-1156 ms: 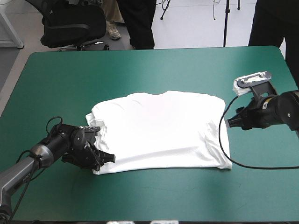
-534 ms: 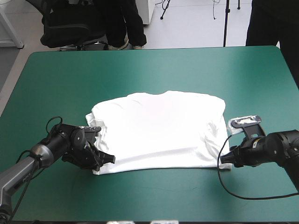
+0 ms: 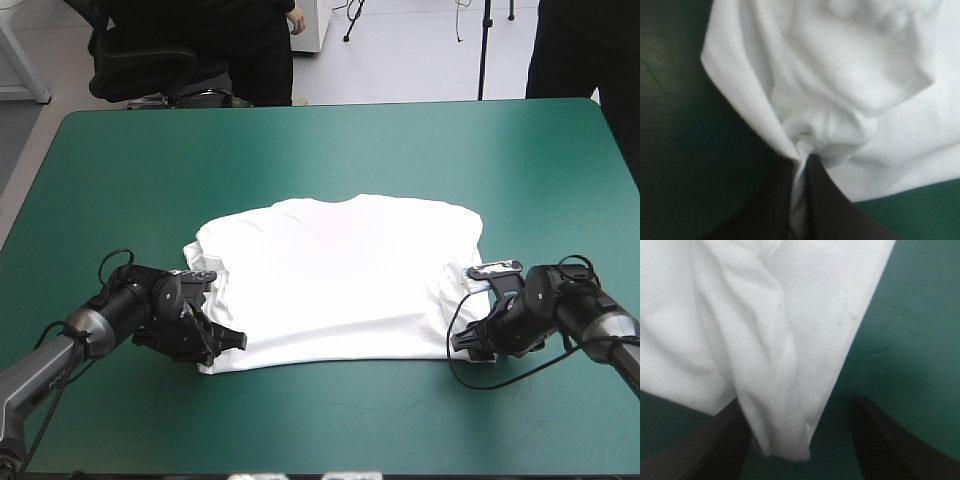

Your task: Fold the cloth

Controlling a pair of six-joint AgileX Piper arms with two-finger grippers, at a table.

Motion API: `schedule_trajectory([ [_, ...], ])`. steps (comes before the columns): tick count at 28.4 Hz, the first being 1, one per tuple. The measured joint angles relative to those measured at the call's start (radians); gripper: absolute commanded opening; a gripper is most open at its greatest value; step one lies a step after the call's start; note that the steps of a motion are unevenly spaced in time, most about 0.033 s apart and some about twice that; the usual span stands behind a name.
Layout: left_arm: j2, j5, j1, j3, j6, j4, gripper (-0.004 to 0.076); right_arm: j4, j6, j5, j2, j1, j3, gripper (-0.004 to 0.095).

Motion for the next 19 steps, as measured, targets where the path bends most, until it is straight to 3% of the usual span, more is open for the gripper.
schedule_trajectory([
  [4, 0.0, -0.001, 0.0, 0.0, 0.001, 0.0, -0.0017, -0.003, 0.001, 0.001, 0.048, 0.0, -0.009, 0.0534],
  [7, 0.001, -0.003, 0.0, 0.0, 0.001, 0.001, -0.0017, -0.008, 0.001, 0.014, 0.061, 0.0, -0.017, 0.0426],
  [13, 0.001, -0.003, 0.0, 0.0, 0.001, 0.001, -0.0017, -0.026, -0.013, 0.018, 0.068, -0.002, -0.015, 0.001],
  [19, 0.001, -0.003, 0.0, 0.0, 0.001, 0.001, -0.0017, 0.025, -0.041, 0.025, 0.068, -0.002, -0.013, -0.0017],
])
